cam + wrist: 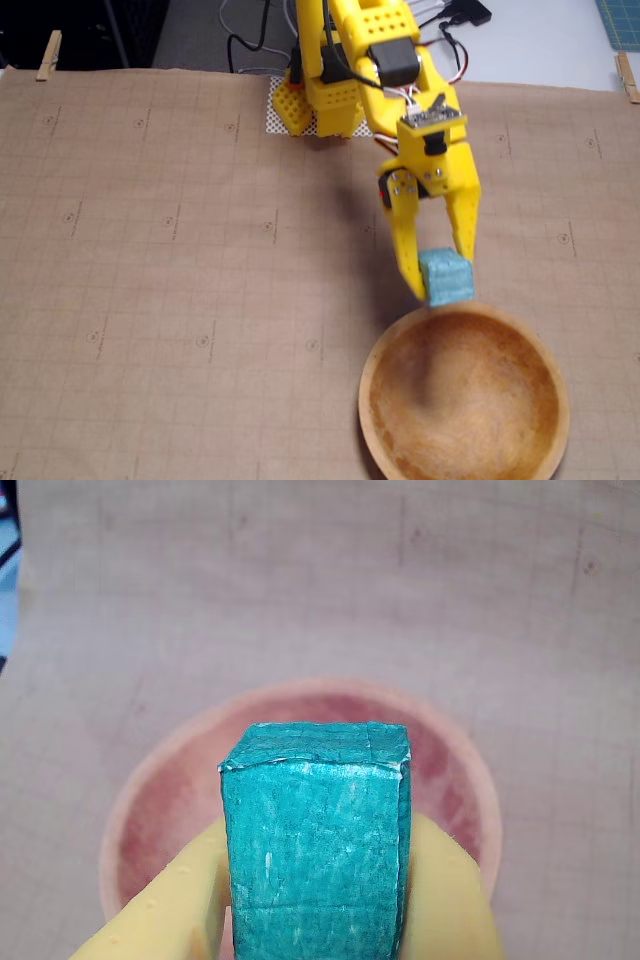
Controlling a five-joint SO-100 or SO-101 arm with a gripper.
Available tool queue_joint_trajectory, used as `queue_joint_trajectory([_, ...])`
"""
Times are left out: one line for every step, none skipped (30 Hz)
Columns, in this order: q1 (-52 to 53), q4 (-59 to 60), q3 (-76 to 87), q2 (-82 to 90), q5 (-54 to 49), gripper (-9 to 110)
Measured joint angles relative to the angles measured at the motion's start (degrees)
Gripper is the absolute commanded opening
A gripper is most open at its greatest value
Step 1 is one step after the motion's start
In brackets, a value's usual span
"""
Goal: Grasp a blue block and put it in the bowl.
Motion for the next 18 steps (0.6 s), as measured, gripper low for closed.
queue_joint_trajectory([0.00, -0.79, 0.00, -1.05, 0.00, 11])
queue_joint_trajectory([0.00, -1.93, 0.00, -2.46, 0.00, 11])
queue_joint_trajectory([0.00, -3.16, 0.00, -3.87, 0.00, 11])
queue_joint_trajectory([0.00, -4.48, 0.00, -5.36, 0.00, 11])
queue_joint_trajectory([0.00, -5.71, 0.00, -6.59, 0.00, 11])
queue_joint_trajectory([0.00, -7.12, 0.00, -7.73, 0.00, 11])
queue_joint_trajectory([0.00, -8.53, 0.00, -8.70, 0.00, 11])
queue_joint_trajectory([0.00, -9.93, 0.00, -9.49, 0.00, 11])
queue_joint_trajectory([0.00, -11.51, 0.00, -10.46, 0.00, 11])
queue_joint_trajectory([0.00, -13.36, 0.00, -11.69, 0.00, 11])
queue_joint_trajectory([0.00, -14.68, 0.00, -12.83, 0.00, 11])
queue_joint_trajectory([0.00, -15.91, 0.00, -13.89, 0.00, 11])
queue_joint_trajectory([0.00, -17.05, 0.00, -15.12, 0.00, 11])
queue_joint_trajectory([0.00, -18.46, 0.00, -16.79, 0.00, 11])
queue_joint_trajectory([0.00, -19.51, 0.00, -18.11, 0.00, 11])
queue_joint_trajectory([0.00, -20.21, 0.00, -19.42, 0.00, 11])
queue_joint_trajectory([0.00, -21.09, -0.26, -20.74, 0.00, 11])
queue_joint_trajectory([0.00, -21.71, -0.35, -21.88, 0.00, 11])
